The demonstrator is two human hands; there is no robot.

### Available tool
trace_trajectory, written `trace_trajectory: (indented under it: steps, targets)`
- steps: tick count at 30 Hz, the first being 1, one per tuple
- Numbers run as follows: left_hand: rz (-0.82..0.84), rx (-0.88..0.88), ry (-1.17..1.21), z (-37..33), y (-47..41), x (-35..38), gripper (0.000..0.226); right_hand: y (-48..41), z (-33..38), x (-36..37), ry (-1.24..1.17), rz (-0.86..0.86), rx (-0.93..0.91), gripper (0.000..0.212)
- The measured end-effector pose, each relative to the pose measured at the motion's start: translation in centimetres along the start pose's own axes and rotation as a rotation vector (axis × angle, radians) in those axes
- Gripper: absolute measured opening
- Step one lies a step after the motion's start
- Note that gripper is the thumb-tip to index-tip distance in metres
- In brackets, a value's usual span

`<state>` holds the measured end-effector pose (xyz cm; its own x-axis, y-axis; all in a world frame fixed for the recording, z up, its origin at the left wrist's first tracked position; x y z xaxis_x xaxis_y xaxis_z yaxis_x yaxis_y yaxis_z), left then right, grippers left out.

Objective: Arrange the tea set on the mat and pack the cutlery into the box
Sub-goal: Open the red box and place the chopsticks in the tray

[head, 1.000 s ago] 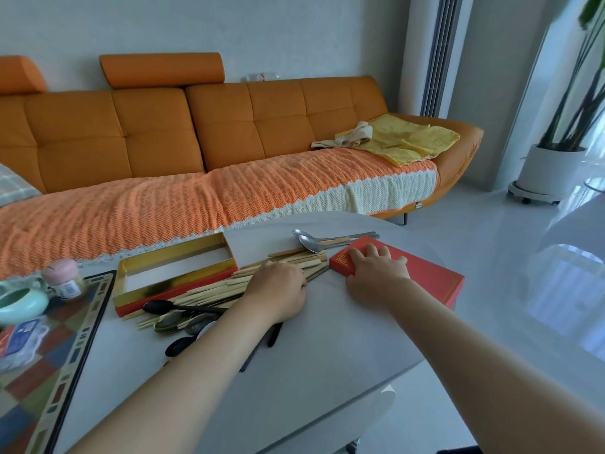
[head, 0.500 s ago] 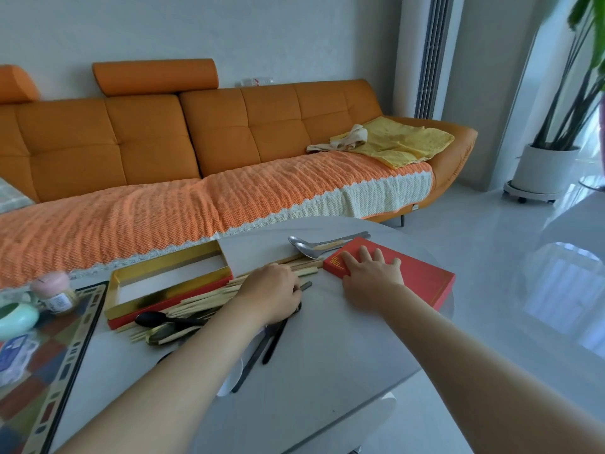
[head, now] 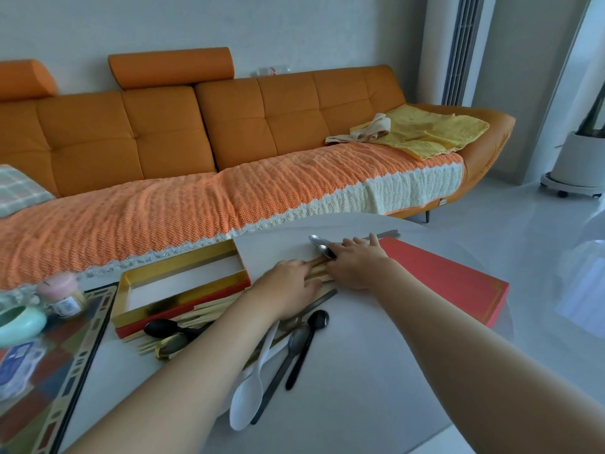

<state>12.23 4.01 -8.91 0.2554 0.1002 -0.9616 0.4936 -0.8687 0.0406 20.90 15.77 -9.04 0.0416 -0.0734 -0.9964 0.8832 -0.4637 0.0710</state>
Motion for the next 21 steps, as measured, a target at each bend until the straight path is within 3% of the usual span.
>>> trace_trajectory:
  steps: [7,13,19,21]
  targets:
    - [-0.037,-0.065,-0.138,2.6,2.0,-1.3,0.037,-0.3,4.6,0.4,0.05,0.05,-0.084,0.06]
    - [-0.009,-0.059,-0.21,4.4,5.2,-2.2,0.041,1.1,8.4,1.4,-0.091,0.098,-0.109,0.063]
    - [-0.002,-0.086,-0.021,7.0,8.3,-3.6,0.029,2.8,9.3,0.1,-0.128,0.106,-0.042,0.059]
    - [-0.093,-0.073,0.073,8.0,9.3,-4.6,0.034,3.0,9.7,-0.1,-0.076,0.125,-0.046,0.06]
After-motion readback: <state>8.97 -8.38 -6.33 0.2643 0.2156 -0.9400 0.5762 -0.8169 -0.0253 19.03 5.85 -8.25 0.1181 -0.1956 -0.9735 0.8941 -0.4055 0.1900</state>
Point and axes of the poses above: each hand's wrist, its own y-axis away from the middle knuckle, its own x-axis out of the palm, z = x × y, the point moved 6 cm from there along -y, towards the middle knuckle, and after that the axes turned 13 degrees about -x, right-handed, at the moved point
